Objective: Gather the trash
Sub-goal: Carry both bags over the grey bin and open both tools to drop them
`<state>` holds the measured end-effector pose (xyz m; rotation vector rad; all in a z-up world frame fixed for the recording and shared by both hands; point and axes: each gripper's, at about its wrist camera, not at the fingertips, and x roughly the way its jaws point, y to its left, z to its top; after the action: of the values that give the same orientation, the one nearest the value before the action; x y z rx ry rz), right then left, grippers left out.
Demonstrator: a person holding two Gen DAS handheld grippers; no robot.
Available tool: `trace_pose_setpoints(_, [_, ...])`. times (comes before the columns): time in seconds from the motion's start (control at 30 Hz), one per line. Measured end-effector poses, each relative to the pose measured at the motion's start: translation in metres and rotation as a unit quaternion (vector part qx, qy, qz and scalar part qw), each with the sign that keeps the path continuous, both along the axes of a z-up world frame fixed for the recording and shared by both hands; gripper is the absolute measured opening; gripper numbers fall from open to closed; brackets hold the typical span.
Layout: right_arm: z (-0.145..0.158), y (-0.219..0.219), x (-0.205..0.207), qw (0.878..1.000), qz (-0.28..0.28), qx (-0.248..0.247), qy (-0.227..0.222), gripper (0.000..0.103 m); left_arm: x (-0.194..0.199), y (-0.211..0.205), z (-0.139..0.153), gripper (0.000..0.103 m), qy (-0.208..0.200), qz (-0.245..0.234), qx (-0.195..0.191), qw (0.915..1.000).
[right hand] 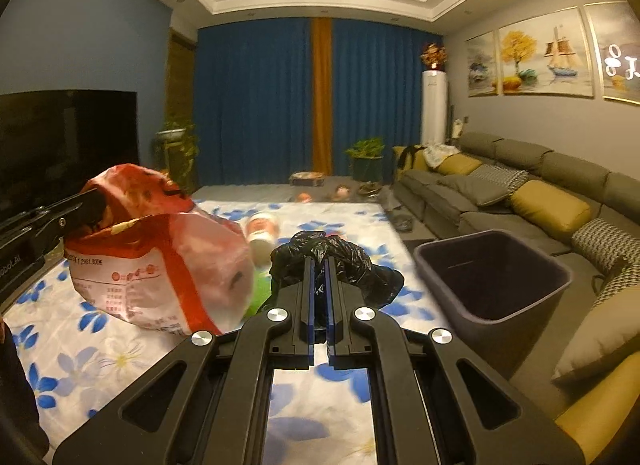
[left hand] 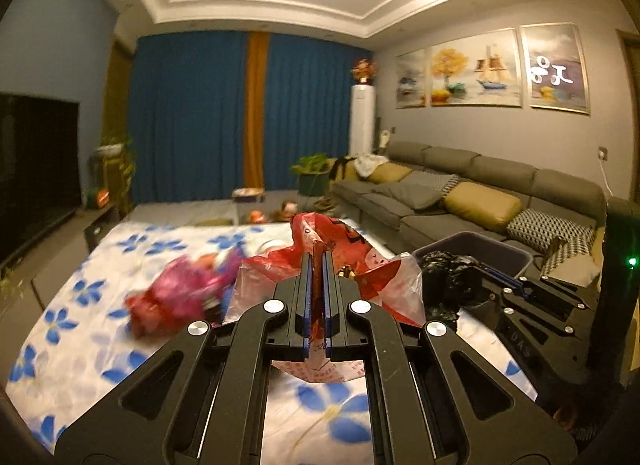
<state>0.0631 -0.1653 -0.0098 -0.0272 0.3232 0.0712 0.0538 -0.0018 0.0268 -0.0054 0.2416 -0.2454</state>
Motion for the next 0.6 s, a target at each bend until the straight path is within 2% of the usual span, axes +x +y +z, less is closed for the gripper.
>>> trace_pose_setpoints(0.33, [0.015,-0.088,0.029,0.993,-0.110,-0.008,-0.032,0.005,0.061,-0.086,0.008,0.004,-0.018,-0.045,-0.012,0.9987])
trace_pose_setpoints(0.6, [0.015,-0.144,0.058,0.987,-0.156,-0.001,-0.043,0.005,0.109,-0.145,-0.002,0.004,-0.007,-0.062,-0.034,0.9975])
